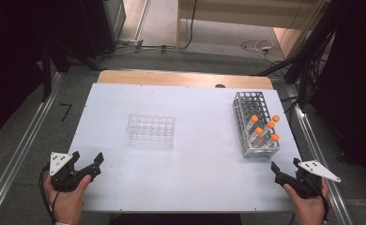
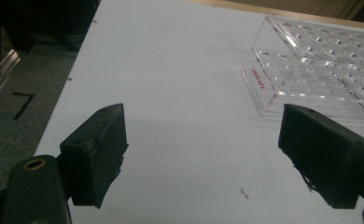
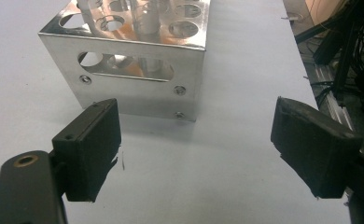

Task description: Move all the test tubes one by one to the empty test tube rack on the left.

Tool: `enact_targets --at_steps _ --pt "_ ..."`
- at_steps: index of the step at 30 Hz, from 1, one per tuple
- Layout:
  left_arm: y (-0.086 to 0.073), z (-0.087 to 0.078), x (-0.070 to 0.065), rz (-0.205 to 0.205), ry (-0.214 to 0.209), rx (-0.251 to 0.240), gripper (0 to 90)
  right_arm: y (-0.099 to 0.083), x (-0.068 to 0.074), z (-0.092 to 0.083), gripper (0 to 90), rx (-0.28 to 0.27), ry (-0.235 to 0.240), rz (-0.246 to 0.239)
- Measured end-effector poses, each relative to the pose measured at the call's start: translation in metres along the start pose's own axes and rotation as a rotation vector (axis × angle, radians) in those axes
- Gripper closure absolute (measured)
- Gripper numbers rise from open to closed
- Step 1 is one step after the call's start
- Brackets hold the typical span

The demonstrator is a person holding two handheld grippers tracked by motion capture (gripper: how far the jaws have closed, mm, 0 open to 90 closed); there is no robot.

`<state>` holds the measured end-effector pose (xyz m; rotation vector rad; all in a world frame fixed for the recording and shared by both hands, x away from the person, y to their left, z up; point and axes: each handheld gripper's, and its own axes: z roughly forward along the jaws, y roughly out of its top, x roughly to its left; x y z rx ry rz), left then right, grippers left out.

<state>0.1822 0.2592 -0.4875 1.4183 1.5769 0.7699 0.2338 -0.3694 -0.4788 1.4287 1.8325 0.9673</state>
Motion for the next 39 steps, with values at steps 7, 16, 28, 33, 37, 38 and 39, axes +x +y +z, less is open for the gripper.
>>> enact_targets --at_steps 7,16,28,33,37,38,39 --pt "-0.002 0.003 -0.001 0.014 -0.010 0.022 13.7 0.000 0.002 0.000 14.8 -0.001 0.008 -0.003" --pt "-0.002 0.003 -0.001 0.012 -0.014 0.021 13.4 0.001 0.003 -0.001 14.8 -0.010 0.006 0.000" --pt "-0.003 0.005 -0.003 0.026 -0.019 0.020 13.1 0.009 0.004 0.001 16.6 -0.031 0.007 -0.013" --pt "-0.003 0.005 -0.004 0.026 -0.022 0.020 13.1 0.012 0.005 0.004 17.0 -0.032 0.013 -0.013" --pt "-0.003 0.006 -0.004 0.030 -0.023 0.024 13.1 0.016 0.007 0.007 18.8 -0.040 0.024 -0.024" --pt "-0.003 0.006 -0.004 0.029 -0.023 0.024 13.1 0.016 0.007 0.007 18.8 -0.040 0.024 -0.024" --pt "-0.003 0.006 -0.004 0.029 -0.023 0.024 13.1 0.017 0.008 0.008 19.2 -0.041 0.025 -0.024"
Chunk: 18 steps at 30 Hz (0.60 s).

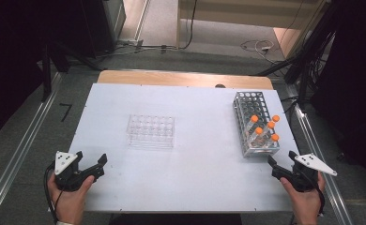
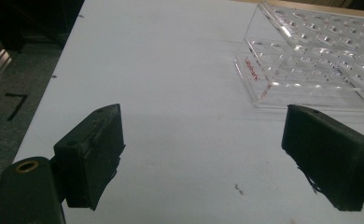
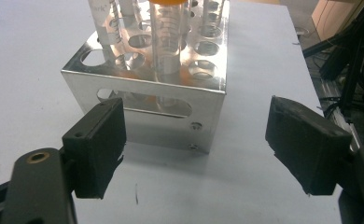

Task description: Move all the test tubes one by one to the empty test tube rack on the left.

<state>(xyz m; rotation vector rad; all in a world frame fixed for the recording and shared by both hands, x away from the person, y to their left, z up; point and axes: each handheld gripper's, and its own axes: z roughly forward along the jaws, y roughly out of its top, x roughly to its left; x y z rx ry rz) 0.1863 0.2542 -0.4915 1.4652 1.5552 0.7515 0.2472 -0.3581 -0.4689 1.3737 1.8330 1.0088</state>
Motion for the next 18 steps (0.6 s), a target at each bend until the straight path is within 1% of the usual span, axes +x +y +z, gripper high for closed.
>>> enact_targets --at_steps 2,11,17,18 --pt "0.000 0.000 0.000 0.000 -0.002 -0.001 13.1 0.002 0.001 0.001 20.6 -0.010 0.002 -0.009" --pt "0.000 0.000 -0.001 0.004 -0.003 0.000 13.1 0.012 0.004 0.004 26.0 -0.043 0.003 -0.019" --pt "0.000 0.000 0.000 0.006 -0.001 0.002 13.2 0.020 0.008 0.011 36.2 -0.067 0.017 -0.035" --pt "0.000 0.000 0.000 0.006 -0.001 0.002 13.2 0.020 0.008 0.011 36.2 -0.067 0.017 -0.035"
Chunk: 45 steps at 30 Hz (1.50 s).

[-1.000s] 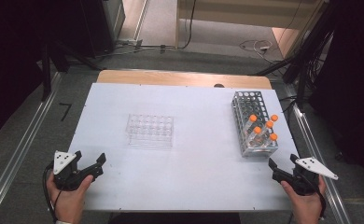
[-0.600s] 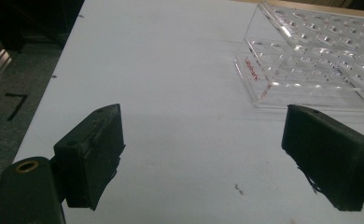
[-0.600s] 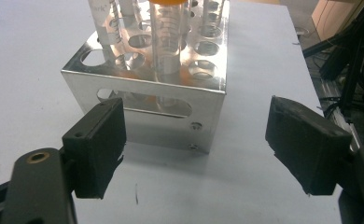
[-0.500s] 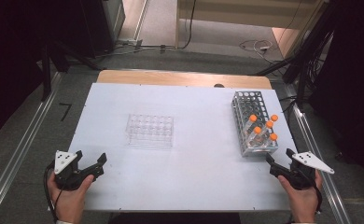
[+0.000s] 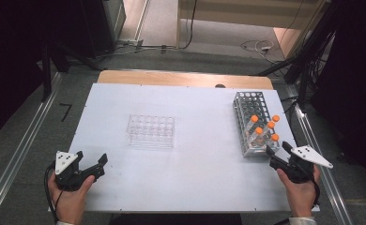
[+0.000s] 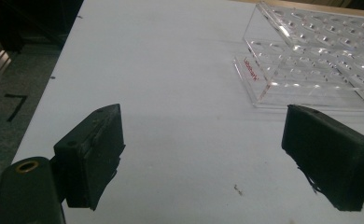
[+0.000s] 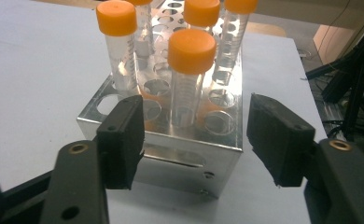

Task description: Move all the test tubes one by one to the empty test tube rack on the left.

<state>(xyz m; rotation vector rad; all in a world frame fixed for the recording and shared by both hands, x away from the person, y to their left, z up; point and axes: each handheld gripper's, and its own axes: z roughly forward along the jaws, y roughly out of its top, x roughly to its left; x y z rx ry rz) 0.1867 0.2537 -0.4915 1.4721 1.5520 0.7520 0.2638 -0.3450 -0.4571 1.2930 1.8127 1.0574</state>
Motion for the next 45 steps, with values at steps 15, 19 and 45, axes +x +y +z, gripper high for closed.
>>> enact_targets --at_steps 15,19,45 --pt "0.000 0.000 0.000 -0.003 0.004 -0.002 13.2 0.006 -0.001 0.020 61.4 -0.003 0.028 0.016" --pt "0.000 0.000 0.000 -0.002 0.004 -0.001 13.1 0.006 -0.001 0.022 69.8 -0.007 0.039 0.010" --pt "0.000 0.000 -0.001 -0.001 -0.006 -0.002 13.5 0.037 -0.001 -0.013 71.9 -0.115 0.027 0.006"
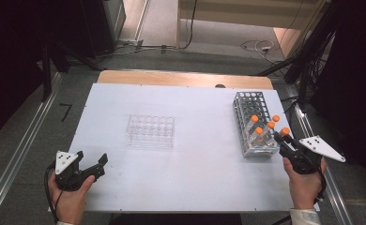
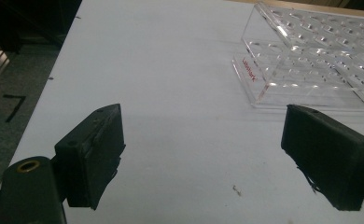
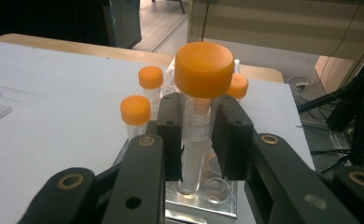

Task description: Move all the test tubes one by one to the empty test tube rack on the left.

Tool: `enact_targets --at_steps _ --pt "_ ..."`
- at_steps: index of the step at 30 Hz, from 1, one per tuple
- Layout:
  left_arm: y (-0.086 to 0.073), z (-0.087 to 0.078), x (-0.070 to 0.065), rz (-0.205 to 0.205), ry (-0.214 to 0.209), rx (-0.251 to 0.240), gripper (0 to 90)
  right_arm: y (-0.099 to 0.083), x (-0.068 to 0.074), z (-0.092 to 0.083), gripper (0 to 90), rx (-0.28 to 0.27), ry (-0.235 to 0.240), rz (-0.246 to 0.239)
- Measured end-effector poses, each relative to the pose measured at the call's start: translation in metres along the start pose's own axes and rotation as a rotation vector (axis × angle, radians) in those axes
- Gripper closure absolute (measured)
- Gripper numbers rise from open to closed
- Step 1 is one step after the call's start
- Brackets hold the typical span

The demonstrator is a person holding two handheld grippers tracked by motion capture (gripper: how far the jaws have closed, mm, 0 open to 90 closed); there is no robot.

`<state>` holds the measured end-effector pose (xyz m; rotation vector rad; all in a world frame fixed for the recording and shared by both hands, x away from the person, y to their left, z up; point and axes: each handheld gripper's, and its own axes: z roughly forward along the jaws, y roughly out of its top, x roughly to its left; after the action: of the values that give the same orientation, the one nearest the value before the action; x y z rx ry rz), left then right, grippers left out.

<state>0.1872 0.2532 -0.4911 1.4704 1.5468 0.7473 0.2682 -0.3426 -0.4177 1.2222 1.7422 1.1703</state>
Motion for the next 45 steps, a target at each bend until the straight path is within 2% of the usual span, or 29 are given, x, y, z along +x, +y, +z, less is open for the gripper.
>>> enact_targets --at_steps 9,13,20,24,32,34,45 --pt "0.000 -0.001 -0.003 0.007 -0.014 0.000 13.5 0.006 0.011 -0.018 71.9 0.004 0.031 -0.021" --pt "0.000 -0.001 -0.004 0.011 -0.014 0.001 13.5 0.009 0.019 -0.025 72.0 0.009 0.061 -0.037" --pt "0.001 0.000 -0.010 0.033 -0.028 0.005 13.6 0.010 0.032 -0.024 71.9 0.020 0.101 -0.056" --pt "0.003 0.001 -0.012 0.043 -0.042 0.006 13.8 0.009 0.045 -0.019 71.9 0.030 0.146 -0.068" --pt "0.008 0.001 -0.021 0.055 -0.061 -0.008 13.9 0.007 0.064 -0.009 71.9 0.044 0.201 -0.095" --pt "0.009 0.001 -0.024 0.054 -0.070 -0.007 13.9 0.008 0.072 -0.004 71.9 0.050 0.228 -0.104" --pt "0.016 0.005 -0.049 0.095 -0.121 -0.002 14.7 0.007 0.100 0.020 71.9 0.079 0.301 -0.149"
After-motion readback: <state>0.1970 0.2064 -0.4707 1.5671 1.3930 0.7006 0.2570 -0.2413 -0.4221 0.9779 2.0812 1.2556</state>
